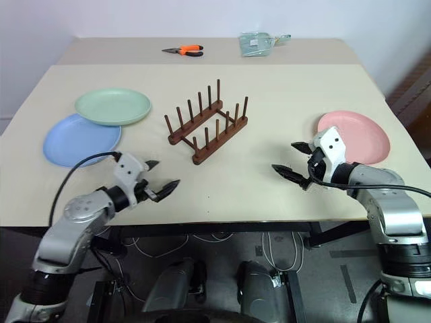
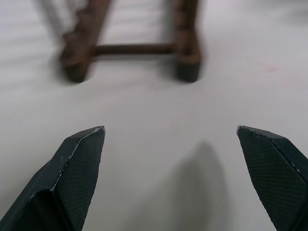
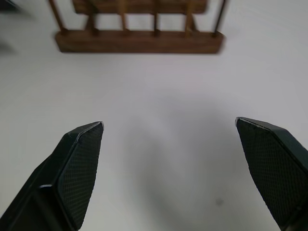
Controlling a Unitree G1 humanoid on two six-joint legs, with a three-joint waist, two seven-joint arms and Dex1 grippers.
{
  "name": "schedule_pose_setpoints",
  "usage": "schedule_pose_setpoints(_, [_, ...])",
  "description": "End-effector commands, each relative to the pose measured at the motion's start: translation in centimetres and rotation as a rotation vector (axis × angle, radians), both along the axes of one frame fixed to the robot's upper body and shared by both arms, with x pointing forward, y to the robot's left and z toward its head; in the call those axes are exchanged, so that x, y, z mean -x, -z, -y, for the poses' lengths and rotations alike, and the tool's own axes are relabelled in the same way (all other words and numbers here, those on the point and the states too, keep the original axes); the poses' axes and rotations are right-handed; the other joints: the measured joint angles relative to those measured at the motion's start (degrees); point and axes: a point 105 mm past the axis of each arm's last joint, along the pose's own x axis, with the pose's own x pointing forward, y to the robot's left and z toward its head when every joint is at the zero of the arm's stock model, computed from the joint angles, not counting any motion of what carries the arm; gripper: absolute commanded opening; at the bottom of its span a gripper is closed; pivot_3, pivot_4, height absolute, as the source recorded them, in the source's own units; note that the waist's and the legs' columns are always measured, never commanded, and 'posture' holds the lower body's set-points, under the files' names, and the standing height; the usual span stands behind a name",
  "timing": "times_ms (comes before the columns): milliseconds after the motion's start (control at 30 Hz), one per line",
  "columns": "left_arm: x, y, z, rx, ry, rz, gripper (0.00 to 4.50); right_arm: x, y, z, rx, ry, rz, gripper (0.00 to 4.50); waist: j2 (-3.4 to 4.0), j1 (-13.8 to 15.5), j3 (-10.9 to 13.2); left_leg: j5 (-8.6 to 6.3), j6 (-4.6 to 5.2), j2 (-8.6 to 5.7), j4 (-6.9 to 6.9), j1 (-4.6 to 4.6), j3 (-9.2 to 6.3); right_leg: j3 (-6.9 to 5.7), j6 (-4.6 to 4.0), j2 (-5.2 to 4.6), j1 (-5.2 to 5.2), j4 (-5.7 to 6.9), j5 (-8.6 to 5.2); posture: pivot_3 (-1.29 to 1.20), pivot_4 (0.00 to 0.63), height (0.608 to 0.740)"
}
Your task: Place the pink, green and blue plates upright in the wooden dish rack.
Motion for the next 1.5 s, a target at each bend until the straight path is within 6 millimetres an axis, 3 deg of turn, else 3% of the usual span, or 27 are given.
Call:
schedule_pose_setpoints(33, [-1.1, 0.6, 1.8, 0.007, 0.009, -0.005, 4.50, 0.7, -0.6, -1.4, -0.012, -0.004, 0.048, 4.49, 0.00, -0.1, 0.0, -0.01, 0.01, 0.00, 0.00, 0.00, 0.00, 0.00, 0.00, 0.00, 0.00, 0.00, 0.00, 0.00, 0.150, 0.740])
schedule_pose_setpoints(167, [-2.9, 1.9, 5.0, -0.024, 0.061, -0.031, 4.50, 1.6, -0.8, -2.7, -0.016, -0.007, 0.063, 4.49, 0.01, 0.0, 0.0, 0.01, 0.01, 0.00, 0.03, 0.01, 0.00, -0.01, 0.01, 0.02, 0.00, 0.03, 0.00, 0.00, 0.150, 0.740])
schedule_pose_setpoints(333, [-5.2, 2.1, 5.8, -0.003, 0.027, -0.035, 4.50, 2.3, -0.5, -2.7, -0.008, 0.044, 0.072, 4.49, -0.01, 0.3, -0.1, -0.04, 0.08, -0.02, 0.11, 0.01, -0.02, -0.02, 0.05, 0.00, 0.07, 0.03, -0.02, 0.00, 0.150, 0.740])
schedule_pose_setpoints(433, [-5.6, 1.9, 6.1, -0.005, 0.046, -0.010, 3.73, 2.6, -0.1, -2.3, 0.018, 0.065, 0.072, 4.50, 0.00, 0.1, -0.1, -0.04, 0.08, -0.02, 0.13, 0.02, -0.03, -0.02, 0.05, -0.01, 0.08, 0.03, -0.02, 0.00, 0.150, 0.740])
schedule_pose_setpoints(533, [-5.7, 1.7, 6.0, 0.000, 0.069, 0.003, 2.32, 2.5, -0.1, -2.1, 0.030, 0.079, 0.079, 4.50, 0.01, -0.2, -0.1, -0.04, 0.08, 0.00, 0.14, 0.04, -0.03, -0.01, 0.05, -0.02, 0.09, 0.05, -0.02, 0.00, 0.150, 0.740])
schedule_pose_setpoints(633, [-4.8, 1.1, 6.8, -0.021, 0.206, 0.047, 0.94, 2.5, 0.1, -1.0, 0.065, 0.102, 0.083, 4.50, 0.02, -0.1, -0.1, -0.03, 0.07, 0.02, 0.14, 0.07, -0.04, -0.01, 0.04, 0.00, 0.08, 0.08, -0.02, 0.00, 0.150, 0.740])
schedule_pose_setpoints(700, [-4.1, 0.8, 7.1, -0.006, 0.282, 0.037, 0.76, 2.6, 0.2, -0.6, 0.081, 0.109, 0.083, 4.50, 0.03, -0.1, -0.1, -0.04, 0.08, 0.01, 0.14, 0.06, -0.03, -0.01, 0.04, 0.00, 0.07, 0.07, -0.02, 0.00, 0.150, 0.740])
schedule_pose_setpoints(800, [-2.8, 0.1, 8.0, -0.022, 0.480, 0.033, 0.76, 2.6, 0.2, 0.8, 0.103, 0.143, 0.083, 4.50, 0.03, 0.0, -0.1, -0.06, 0.10, 0.01, 0.18, 0.02, -0.03, -0.02, 0.05, 0.00, 0.07, 0.03, -0.02, 0.00, 0.150, 0.740])
schedule_pose_setpoints(933, [-3.4, 0.1, 7.4, -0.054, 0.539, -0.001, 0.76, 2.8, 0.4, 1.6, 0.124, 0.159, 0.086, 4.50, 0.04, 0.1, -0.1, -0.12, 0.21, 0.02, 0.45, -0.10, -0.07, -0.09, 0.06, 0.00, 0.09, 0.06, -0.03, 0.00, 0.150, 0.740])
schedule_pose_setpoints(1167, [-5.3, 1.3, 3.3, -0.146, 0.399, -0.037, 4.18, 2.9, 1.1, 1.5, 0.136, 0.155, 0.077, 4.50, 0.05, -0.3, -0.1, -0.17, 0.27, 0.06, 0.56, -0.11, -0.07, -0.06, 0.11, 0.00, 0.09, 0.09, -0.04, 0.00, 0.150, 0.740])
schedule_pose_setpoints(1233, [-5.3, 1.3, 1.5, -0.153, 0.331, -0.049, 4.45, 2.6, 1.5, 1.6, 0.156, 0.154, 0.058, 4.50, 0.05, -0.5, -0.1, -0.17, 0.27, 0.07, 0.57, -0.11, -0.07, -0.05, 0.11, 0.00, 0.10, 0.09, -0.04, 0.00, 0.150, 0.740])
schedule_pose_setpoints(1300, [-4.0, 1.0, 0.5, -0.118, 0.325, -0.079, 4.28, 2.2, 1.9, 1.6, 0.164, 0.154, 0.038, 3.96, 0.07, -0.8, -0.1, -0.17, 0.26, 0.09, 0.56, -0.09, -0.07, -0.03, 0.11, 0.01, 0.10, 0.10, -0.04, 0.00, 0.150, 0.740])
schedule_pose_setpoints(1333, [-3.0, 0.6, 0.4, -0.088, 0.343, -0.101, 3.88, 2.0, 2.2, 1.4, 0.165, 0.148, 0.030, 3.69, 0.08, -1.1, -0.1, -0.17, 0.26, 0.10, 0.56, -0.08, -0.07, -0.03, 0.10, 0.02, 0.10, 0.10, -0.04, 0.00, 0.150, 0.740])
schedule_pose_setpoints(1400, [-1.0, 0.2, 0.7, -0.061, 0.388, -0.140, 3.05, 1.6, 2.5, 1.1, 0.174, 0.144, 0.022, 2.71, 0.13, -1.5, -0.1, -0.17, 0.23, 0.13, 0.55, -0.08, -0.09, -0.02, 0.09, 0.01, 0.09, 0.12, -0.04, 0.00, 0.150, 0.740])
schedule_pose_setpoints(1500, [1.9, 0.1, 3.4, -0.048, 0.480, -0.178, 1.56, 0.7, 3.8, 0.8, 0.219, 0.141, 0.000, 1.18, 0.18, -1.3, -0.1, -0.16, 0.22, 0.09, 0.57, -0.08, -0.12, -0.03, 0.10, -0.04, 0.13, 0.10, -0.04, 0.00, 0.150, 0.740])
